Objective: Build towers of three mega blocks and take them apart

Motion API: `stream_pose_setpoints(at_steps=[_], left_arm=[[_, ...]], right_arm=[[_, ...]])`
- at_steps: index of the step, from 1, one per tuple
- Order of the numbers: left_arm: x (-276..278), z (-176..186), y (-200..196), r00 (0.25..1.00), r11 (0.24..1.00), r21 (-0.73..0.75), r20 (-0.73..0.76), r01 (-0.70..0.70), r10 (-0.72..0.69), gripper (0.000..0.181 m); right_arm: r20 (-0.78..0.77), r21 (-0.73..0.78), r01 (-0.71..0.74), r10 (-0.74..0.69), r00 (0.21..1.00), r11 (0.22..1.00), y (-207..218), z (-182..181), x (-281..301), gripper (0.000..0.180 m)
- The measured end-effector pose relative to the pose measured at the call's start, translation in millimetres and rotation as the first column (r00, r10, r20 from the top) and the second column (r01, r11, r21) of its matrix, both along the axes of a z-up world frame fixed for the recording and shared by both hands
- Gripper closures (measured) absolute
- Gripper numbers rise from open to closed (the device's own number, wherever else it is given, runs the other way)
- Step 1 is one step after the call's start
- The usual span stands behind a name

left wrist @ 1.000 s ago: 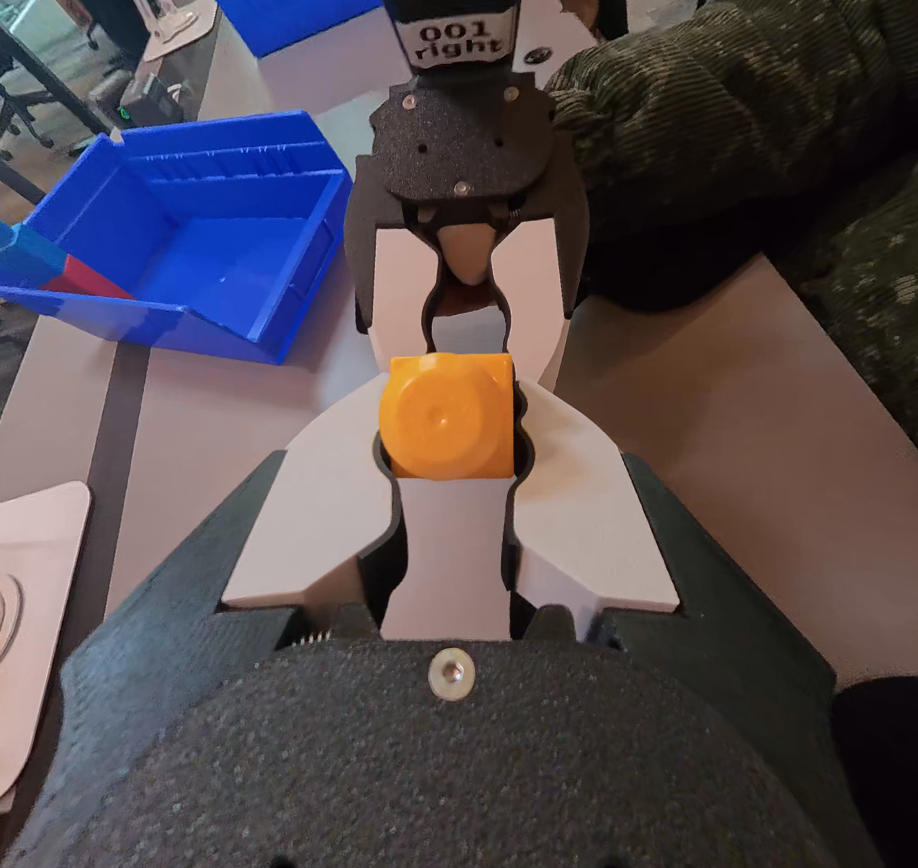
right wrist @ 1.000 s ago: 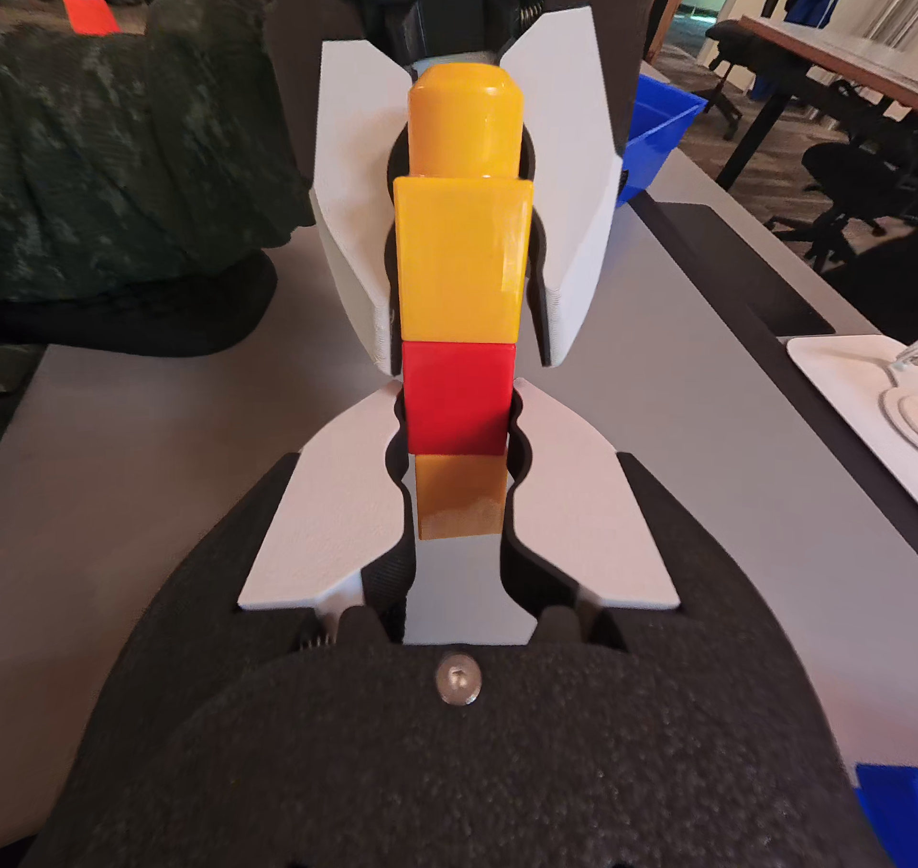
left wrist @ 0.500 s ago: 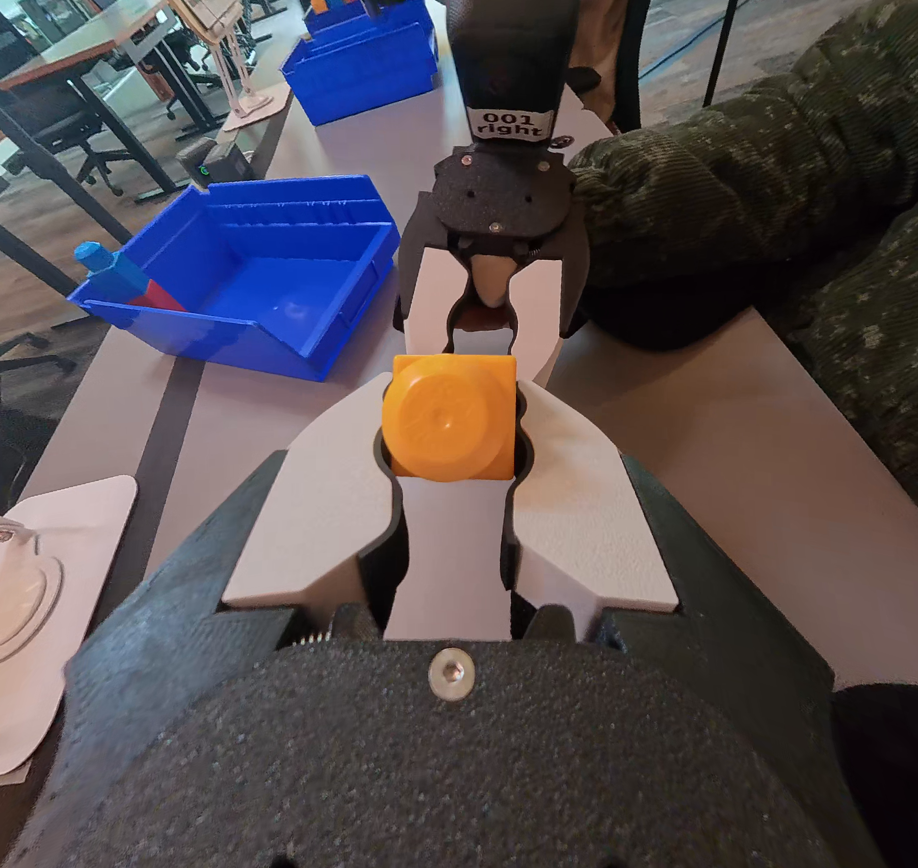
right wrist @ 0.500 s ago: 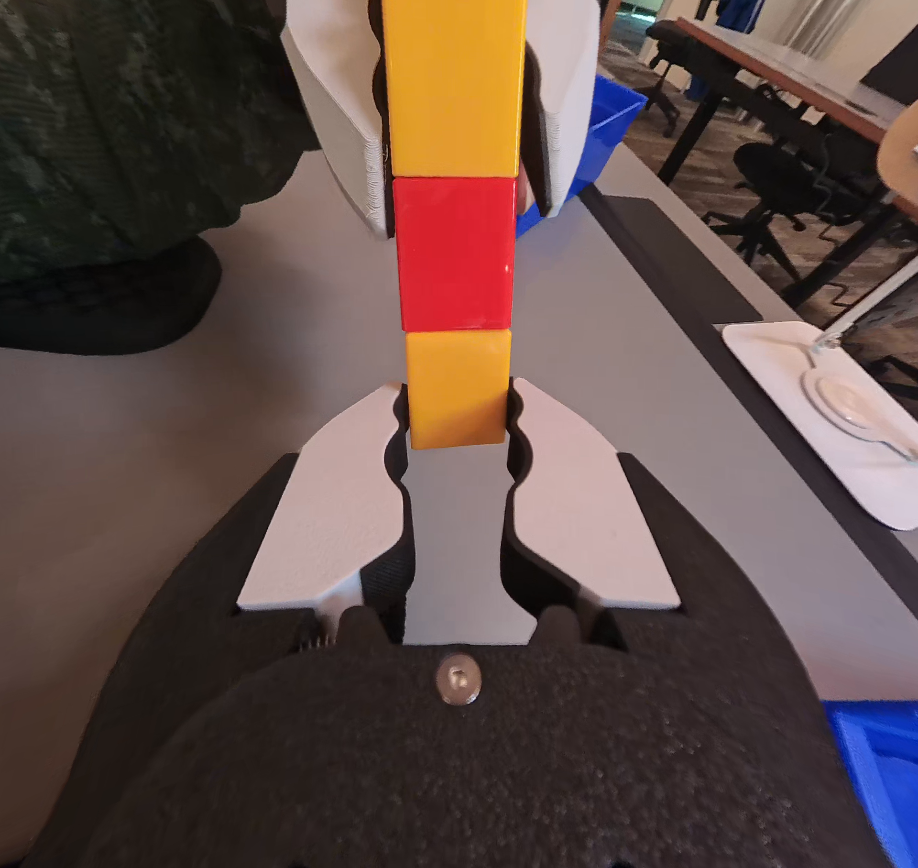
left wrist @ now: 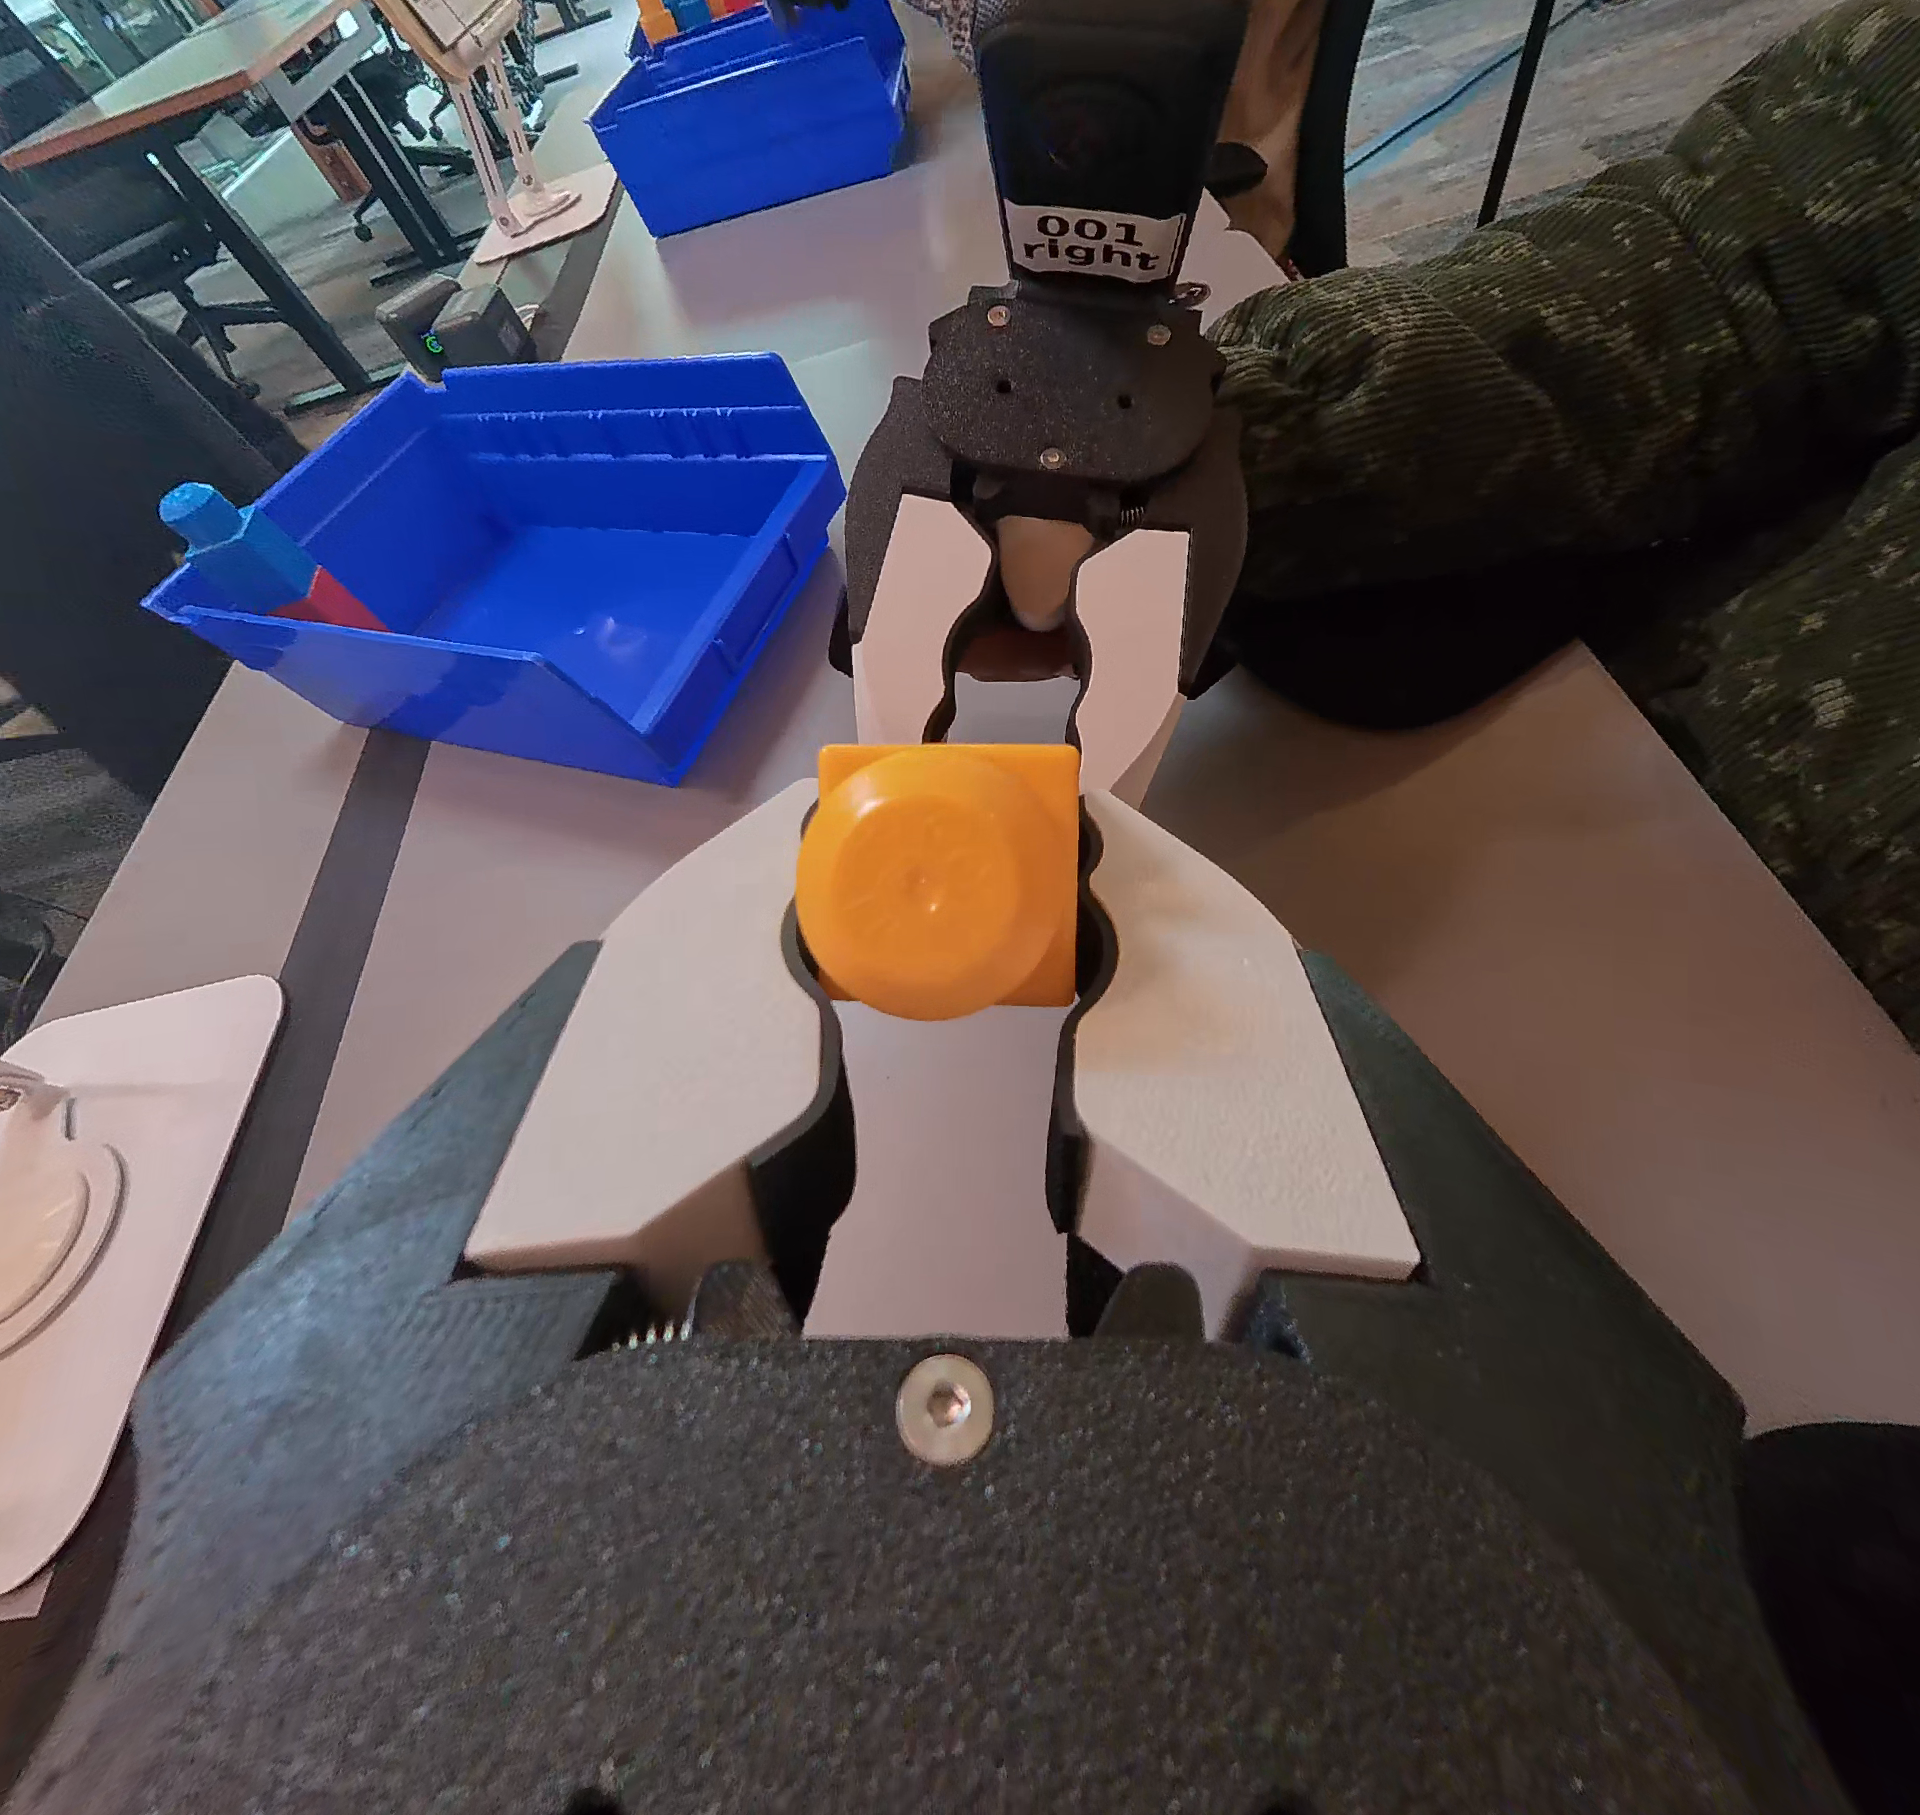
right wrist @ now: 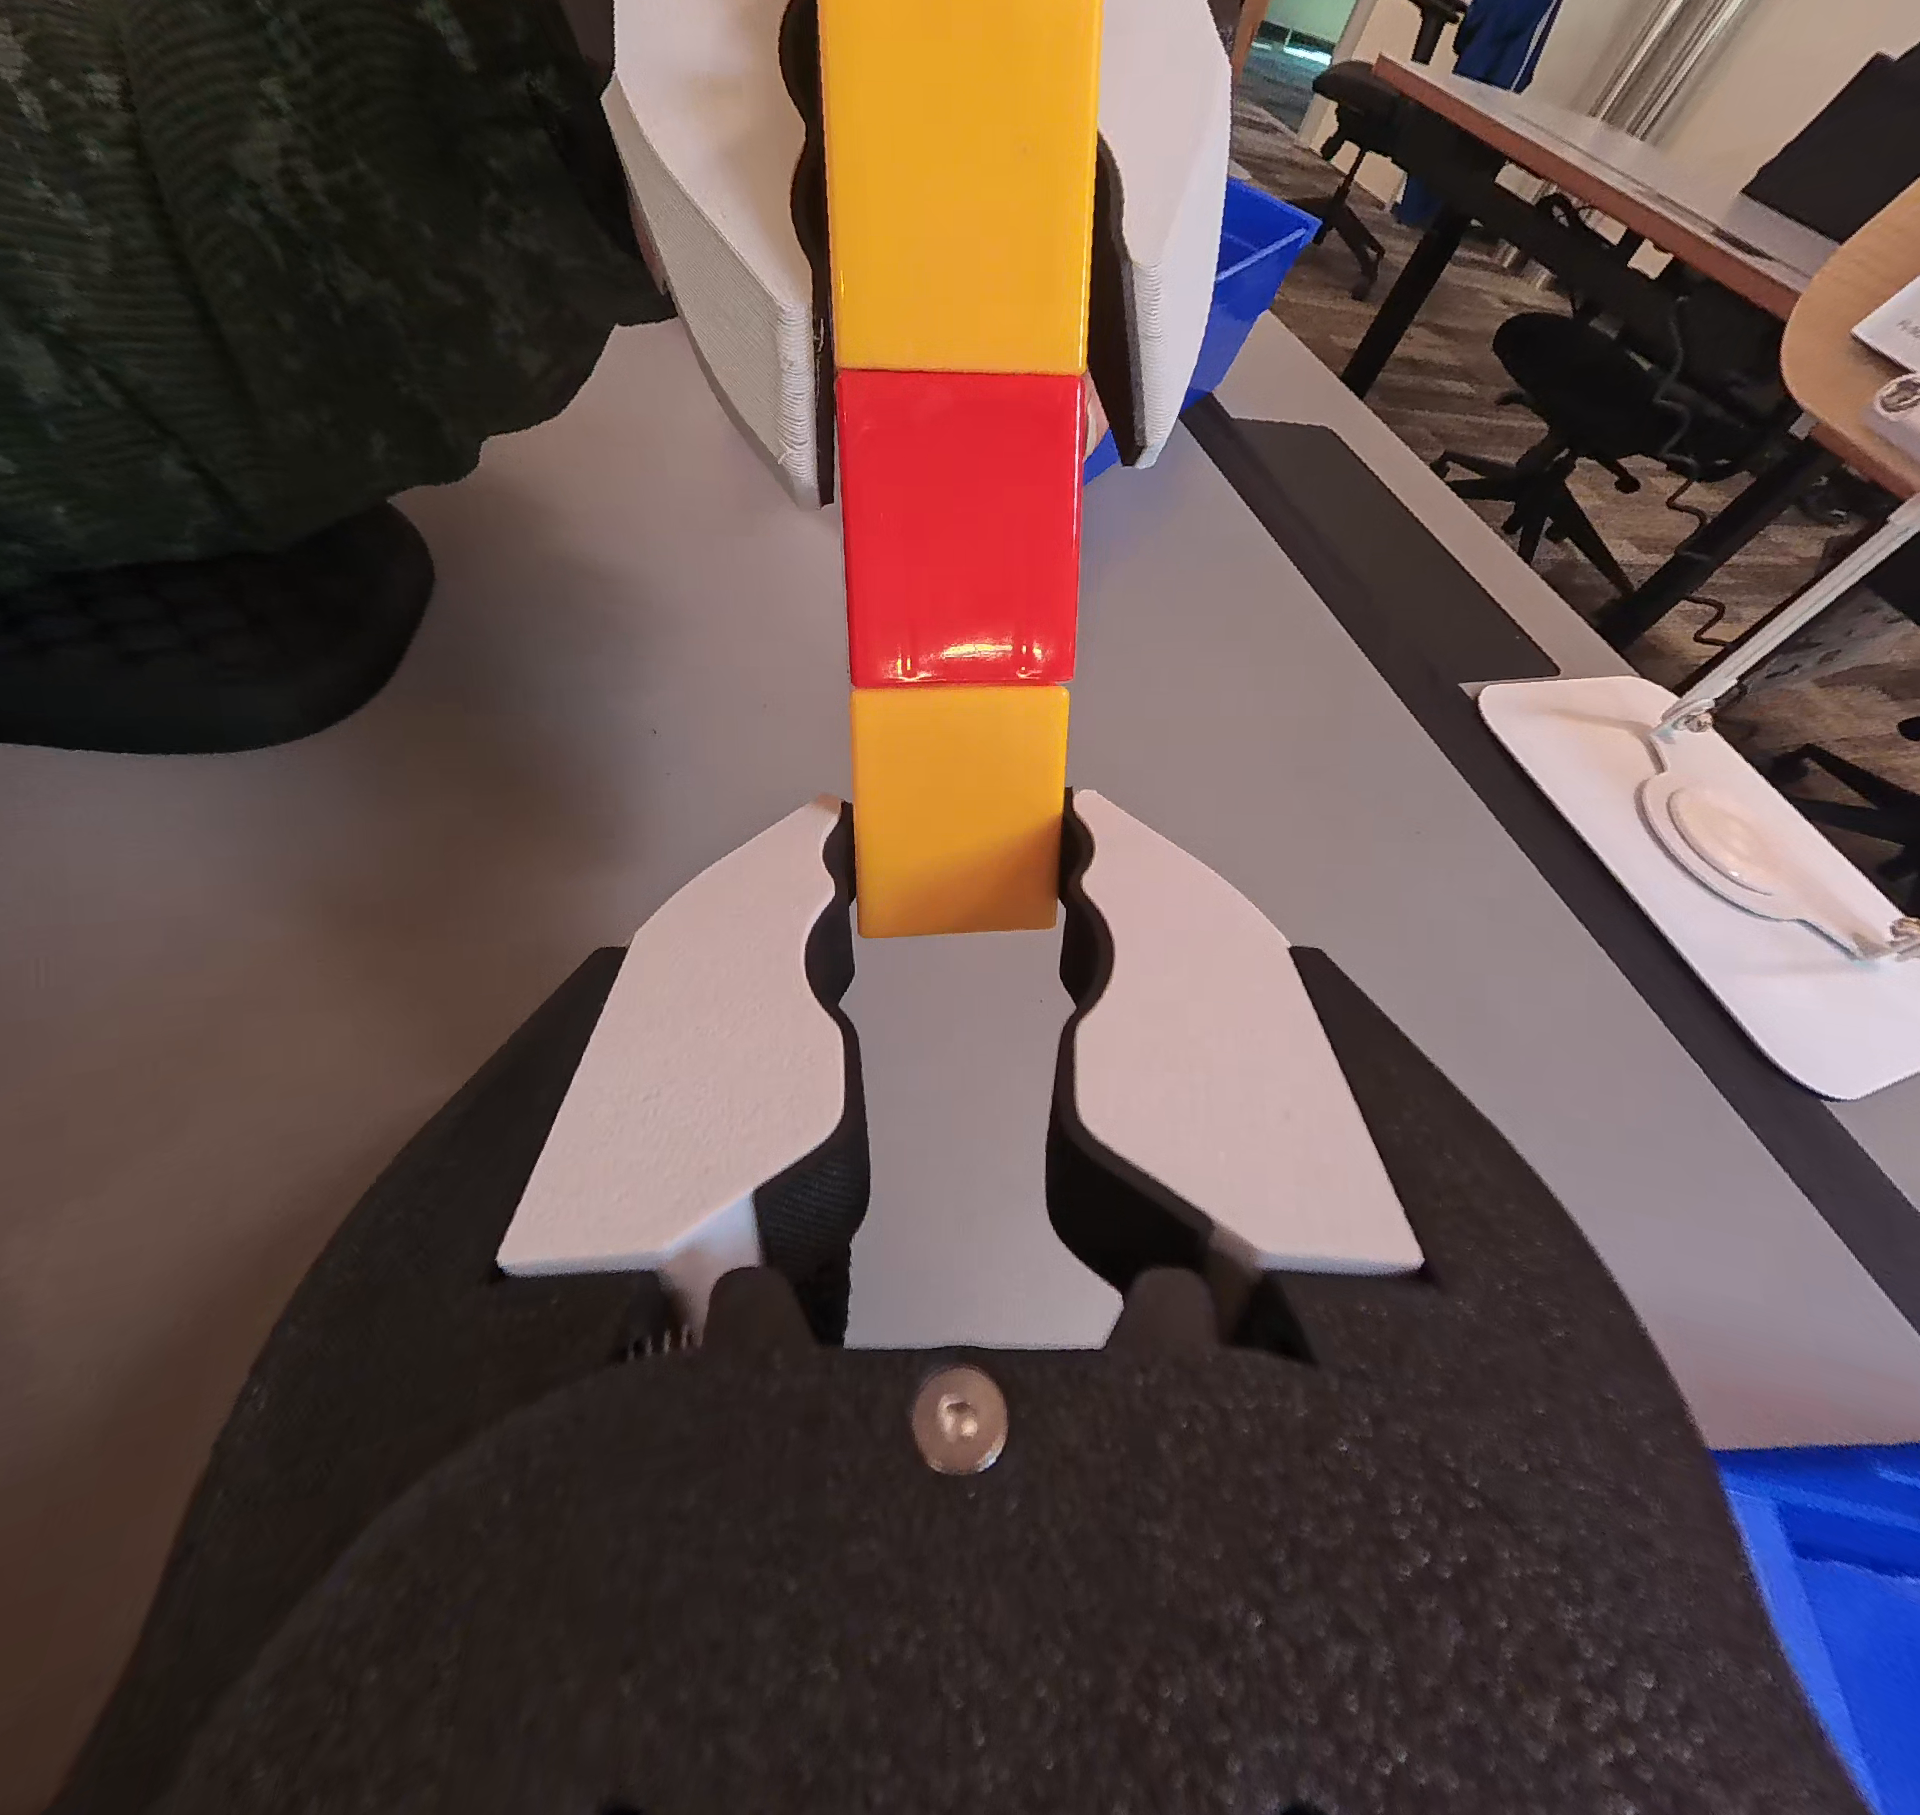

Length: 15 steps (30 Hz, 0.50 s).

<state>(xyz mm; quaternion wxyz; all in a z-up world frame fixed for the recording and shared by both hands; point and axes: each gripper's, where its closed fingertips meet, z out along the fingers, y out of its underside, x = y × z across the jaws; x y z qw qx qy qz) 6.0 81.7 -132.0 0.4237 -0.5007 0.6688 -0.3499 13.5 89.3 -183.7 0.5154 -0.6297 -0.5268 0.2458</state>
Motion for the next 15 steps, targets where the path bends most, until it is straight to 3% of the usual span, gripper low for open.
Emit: stream_pose_setpoints(at_steps=[5, 8, 11, 15], left_arm=[[5, 10, 2, 0.997, 1.000, -0.018, 0.070, -0.010, 0.011, 0.138], [8, 34, 2, 0.973, 0.998, -0.065, 0.231, 0.002, 0.013, 0.129], [14, 42, 0, 0.958, 0.995, -0.098, 0.285, 0.019, 0.010, 0.124], [30, 40, 1, 0.956, 0.998, -0.057, 0.292, -0.016, 0.032, 0.140]], right_arm=[[-0.034, -0.014, -0.001, 0.000, 0.999, 1.000, 1, 3, 1, 0.143], [-0.152, -0.039, -0.018, 0.012, 0.988, 0.999, 0, 21, 4, 0.143], [-0.291, -0.049, -0.043, 0.027, 0.956, 0.998, -1, 42, 9, 0.143], [-0.315, -0.069, -0.057, 0.033, 0.949, 0.996, -2, 42, 7, 0.142]])
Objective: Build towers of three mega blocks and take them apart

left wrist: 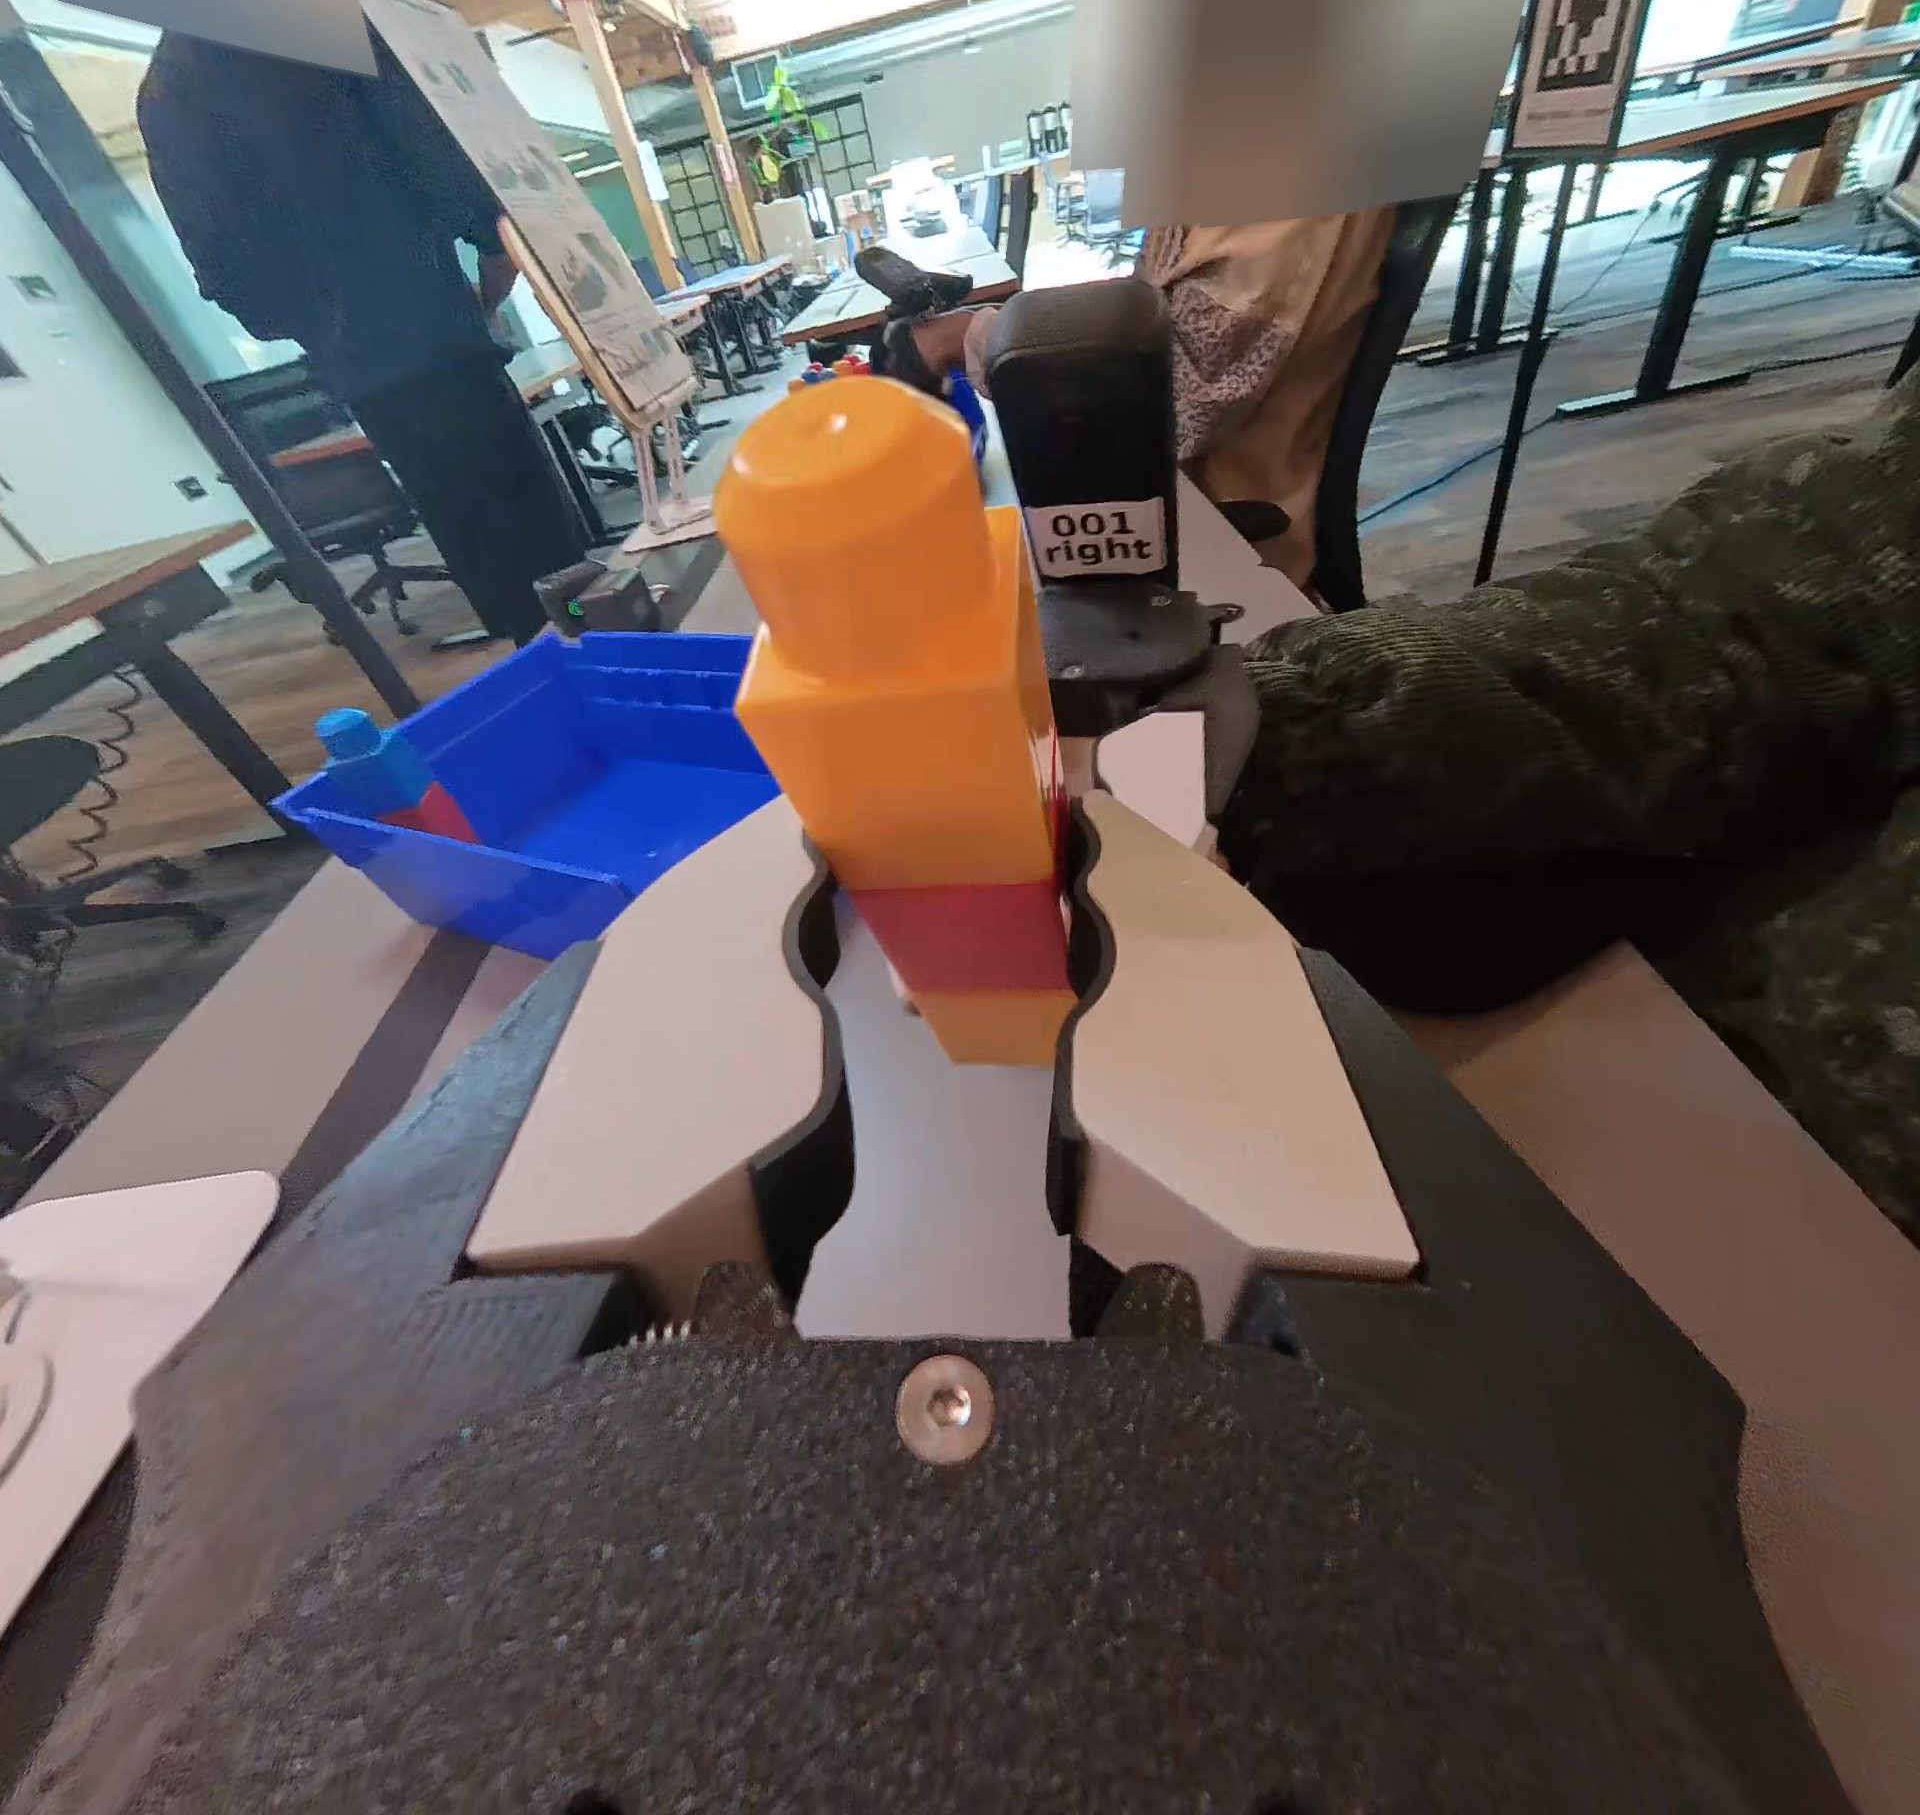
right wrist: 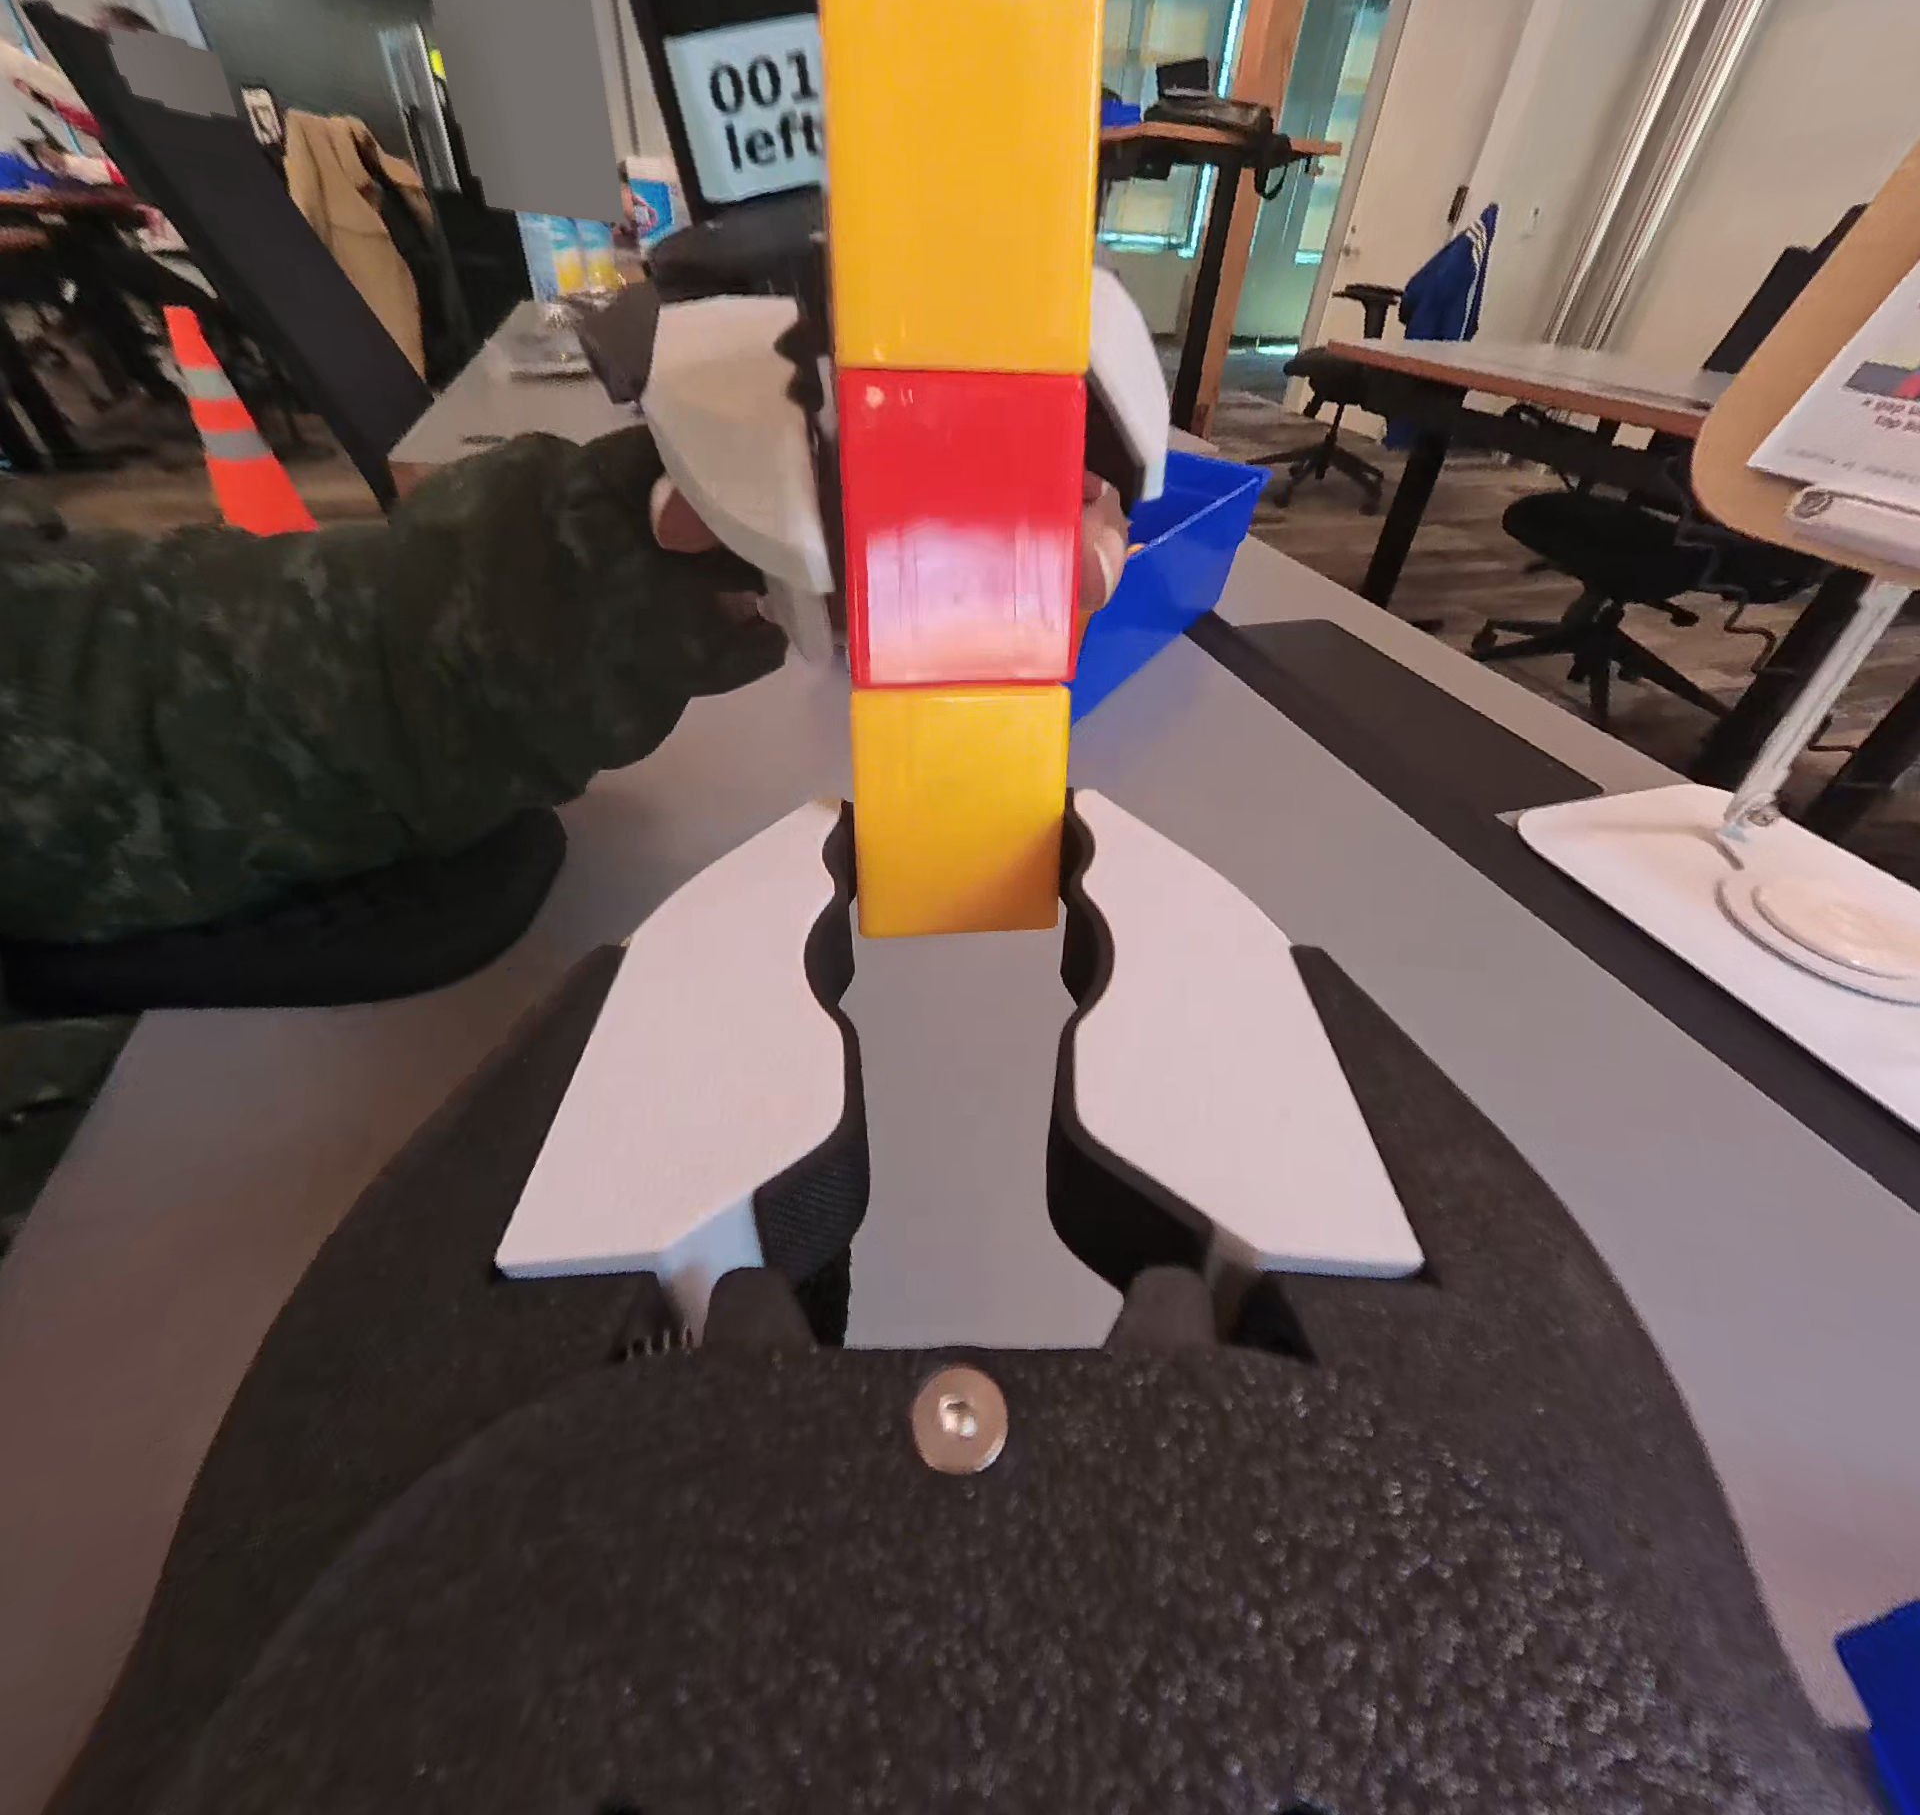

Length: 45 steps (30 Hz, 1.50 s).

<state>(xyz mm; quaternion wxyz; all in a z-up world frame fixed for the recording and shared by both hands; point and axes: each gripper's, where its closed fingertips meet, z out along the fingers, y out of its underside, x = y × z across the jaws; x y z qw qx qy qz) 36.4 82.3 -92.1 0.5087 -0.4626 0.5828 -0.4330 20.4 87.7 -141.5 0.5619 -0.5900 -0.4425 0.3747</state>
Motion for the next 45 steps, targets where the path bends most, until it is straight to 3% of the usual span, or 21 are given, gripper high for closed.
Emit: stream_pose_setpoints(at_steps=[5, 8, 12, 19, 24, 26, 28, 31, 33, 35, 38, 42, 45], left_arm=[[-4, -16, 10, 0.982, 0.996, 0.049, -0.165, -0.081, 0.088, 0.143], [-25, -52, 30, 0.877, 0.964, 0.206, -0.415, -0.168, 0.242, 0.143], [-39, -95, 33, 0.728, 0.962, 0.237, -0.634, -0.139, 0.261, 0.144], [-39, -133, 18, 0.576, 0.973, 0.224, -0.790, -0.048, 0.211, 0.143], [-39, -140, 12, 0.540, 0.971, 0.239, -0.816, -0.010, 0.206, 0.144], [-32, -132, 15, 0.595, 0.969, 0.244, -0.775, -0.028, 0.213, 0.144], [-22, -111, 20, 0.716, 0.972, 0.222, -0.667, -0.073, 0.206, 0.141], [-18, -56, 40, 0.903, 0.968, 0.156, -0.357, -0.196, 0.240, 0.142], [-31, -21, 60, 0.938, 0.948, 0.094, -0.145, -0.305, 0.316, 0.146], [-49, 2, 79, 0.916, 0.915, 0.037, 0.005, -0.401, 0.401, 0.158], [-78, 21, 106, 0.827, 0.835, -0.010, 0.136, -0.550, 0.546, 0.181], [-106, 28, 130, 0.713, 0.739, -0.086, 0.210, -0.668, 0.669, 0.181], [-115, 20, 138, 0.693, 0.716, -0.099, 0.193, -0.691, 0.695, 0.181]], right_arm=[[0.069, -0.074, 0.014, -0.009, 0.998, 0.997, 6, -13, 4, 0.137], [0.092, -0.028, 0.058, -0.055, 0.994, 0.998, 10, -4, 13, 0.130], [0.099, 0.031, 0.058, -0.061, 0.993, 0.998, 4, 8, 12, 0.131], [0.244, 0.033, 0.004, -0.012, 0.970, 0.999, -3, -21, -1, 0.135], [0.333, 0.035, -0.016, 0.004, 0.943, 0.999, -6, -36, -2, 0.150], [0.332, 0.041, -0.002, -0.012, 0.943, 0.999, -6, -31, 0, 0.150], [0.316, 0.060, 0.034, -0.051, 0.947, 0.998, -3, -16, 8, 0.150], [0.289, 0.080, 0.121, -0.140, 0.947, 0.989, 7, 18, 37, 0.150], [0.307, 0.079, 0.223, -0.237, 0.922, 0.972, 25, 39, 70, 0.150], [0.358, 0.067, 0.357, -0.356, 0.863, 0.932, 53, 55, 111, 0.150], [0.474, 0.042, 0.556, -0.507, 0.720, 0.830, 107, 64, 177, 0.150], [0.607, -0.012, 0.747, -0.589, 0.533, 0.664, 176, 50, 258, 0.150], [0.666, -0.065, 0.823, -0.590, 0.457, 0.564, 212, 30, 300, 0.150]])
